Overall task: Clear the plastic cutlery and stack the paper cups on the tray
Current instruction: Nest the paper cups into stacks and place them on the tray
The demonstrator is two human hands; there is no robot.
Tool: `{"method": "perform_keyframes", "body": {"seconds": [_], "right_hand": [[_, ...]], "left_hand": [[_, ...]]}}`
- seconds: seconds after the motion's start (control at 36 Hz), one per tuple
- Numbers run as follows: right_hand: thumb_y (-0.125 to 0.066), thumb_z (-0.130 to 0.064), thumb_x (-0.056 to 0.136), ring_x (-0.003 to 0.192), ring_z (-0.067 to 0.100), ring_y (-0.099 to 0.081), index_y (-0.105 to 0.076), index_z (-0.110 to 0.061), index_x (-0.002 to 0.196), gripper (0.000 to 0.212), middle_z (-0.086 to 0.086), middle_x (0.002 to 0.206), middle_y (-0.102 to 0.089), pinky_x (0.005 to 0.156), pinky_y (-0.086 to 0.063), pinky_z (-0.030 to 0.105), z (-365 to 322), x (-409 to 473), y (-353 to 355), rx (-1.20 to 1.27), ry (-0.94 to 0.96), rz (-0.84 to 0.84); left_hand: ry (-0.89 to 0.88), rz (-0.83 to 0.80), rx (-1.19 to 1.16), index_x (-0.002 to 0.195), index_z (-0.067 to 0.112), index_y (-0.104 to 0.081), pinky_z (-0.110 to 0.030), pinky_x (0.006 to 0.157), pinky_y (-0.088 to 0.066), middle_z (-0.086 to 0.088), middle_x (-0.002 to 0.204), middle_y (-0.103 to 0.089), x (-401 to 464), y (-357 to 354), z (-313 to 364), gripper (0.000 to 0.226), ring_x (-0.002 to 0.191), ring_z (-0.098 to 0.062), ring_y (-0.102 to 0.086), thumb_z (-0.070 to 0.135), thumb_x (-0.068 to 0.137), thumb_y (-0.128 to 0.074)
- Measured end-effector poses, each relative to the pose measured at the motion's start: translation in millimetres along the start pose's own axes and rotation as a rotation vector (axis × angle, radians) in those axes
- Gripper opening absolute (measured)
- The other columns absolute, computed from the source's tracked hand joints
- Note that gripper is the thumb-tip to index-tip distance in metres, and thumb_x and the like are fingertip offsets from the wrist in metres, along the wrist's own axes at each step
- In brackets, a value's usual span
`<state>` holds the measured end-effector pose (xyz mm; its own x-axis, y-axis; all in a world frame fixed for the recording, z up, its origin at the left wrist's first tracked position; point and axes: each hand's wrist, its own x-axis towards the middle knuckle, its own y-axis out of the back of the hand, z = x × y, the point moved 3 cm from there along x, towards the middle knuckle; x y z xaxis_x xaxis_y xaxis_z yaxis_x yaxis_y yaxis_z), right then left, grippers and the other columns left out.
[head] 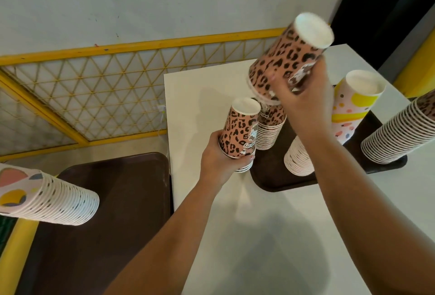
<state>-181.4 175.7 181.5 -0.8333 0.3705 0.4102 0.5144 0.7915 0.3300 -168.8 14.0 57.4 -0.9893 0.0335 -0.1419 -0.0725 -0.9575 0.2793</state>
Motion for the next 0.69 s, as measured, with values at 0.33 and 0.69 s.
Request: {"method": "perform_keyframes", "body": {"seconds": [0.33,0.69], "right_hand": [[-0.070,-0.036,0.077,0.119,0.017,-0.048,-0.039,-0.009,0.133,0.069,0.007,0.128,-0.049,0.100,-0.043,0.036,39.3,14.7,-5.6,-0.167,-0.077,0.038],[-0.073,-0.040,0.076,0.124,0.008,-0.045,-0.036,-0.016,0.137,0.075,-0.001,0.135,-0.046,0.097,-0.035,0.013,24.5,-53.5,-34.1,-0.105,-0.008,-0.351]], "left_hand": [[-0.007,-0.003,-0.002,0.121,0.021,-0.047,-0.027,0.087,-0.050,0.015,0.104,-0.057,-0.8,1.1,5.9,0.077,0.099,-0.009,-0.056,0.017,0.056,-0.089],[-0.005,0.009,-0.030,0.120,0.019,-0.049,-0.028,0.086,-0.052,0.010,0.106,-0.062,-1.2,1.7,10.0,0.074,0.100,-0.011,-0.061,0.017,0.058,-0.088]]}}
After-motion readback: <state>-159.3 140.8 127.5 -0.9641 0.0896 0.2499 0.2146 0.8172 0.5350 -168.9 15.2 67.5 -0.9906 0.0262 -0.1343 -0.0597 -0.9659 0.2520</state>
